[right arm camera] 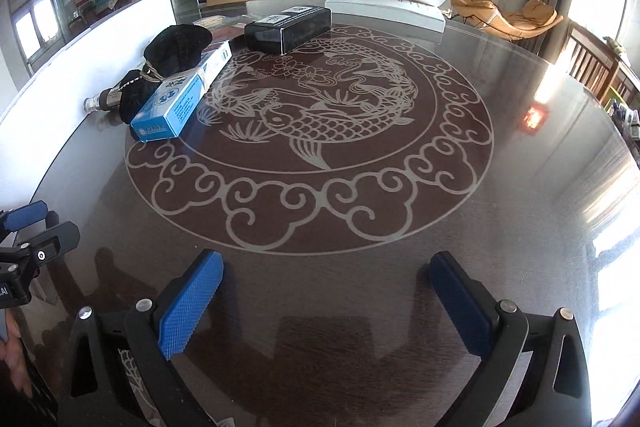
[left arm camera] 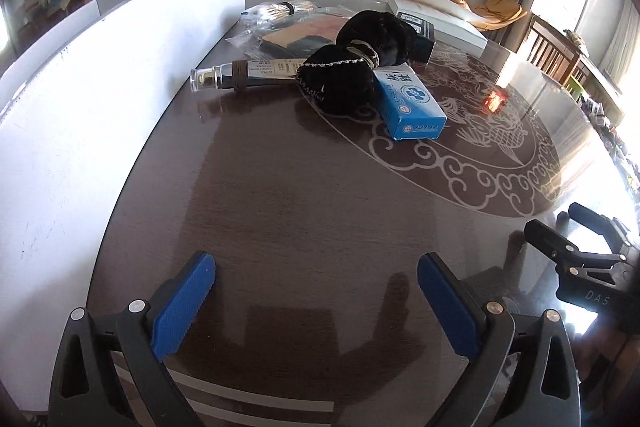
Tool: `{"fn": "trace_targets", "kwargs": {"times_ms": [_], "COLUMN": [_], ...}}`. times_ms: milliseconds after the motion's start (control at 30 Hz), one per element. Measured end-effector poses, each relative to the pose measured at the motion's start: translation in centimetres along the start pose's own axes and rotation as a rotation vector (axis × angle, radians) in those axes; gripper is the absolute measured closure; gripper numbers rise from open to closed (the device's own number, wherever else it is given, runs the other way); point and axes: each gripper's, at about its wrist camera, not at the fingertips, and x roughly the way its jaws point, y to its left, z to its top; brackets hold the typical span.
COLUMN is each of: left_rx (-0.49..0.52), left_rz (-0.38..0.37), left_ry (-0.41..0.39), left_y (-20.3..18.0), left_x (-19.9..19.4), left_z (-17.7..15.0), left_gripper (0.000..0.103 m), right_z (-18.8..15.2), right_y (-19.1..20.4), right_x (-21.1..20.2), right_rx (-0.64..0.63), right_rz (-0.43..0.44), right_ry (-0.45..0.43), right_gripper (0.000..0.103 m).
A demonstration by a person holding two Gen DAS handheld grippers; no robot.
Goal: Organize objects
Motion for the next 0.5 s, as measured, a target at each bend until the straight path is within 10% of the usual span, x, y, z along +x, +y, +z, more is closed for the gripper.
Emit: {"fn": "trace_targets", "kwargs": {"times_ms": [500], "left_rx": [0.053], "left_rz": [0.049], "left_ry": [0.013], "left_y": [-0.78], "left_x": [0.25], "left_z": [0.08], "left_gripper": [0.000], "right_z": [-0.13], "right_y": [0.01], "right_x": [0.07], "right_rx": [0.000], "right_rz": [-0.002], "right_ry": [0.000], "right_gripper": [0.000]}}
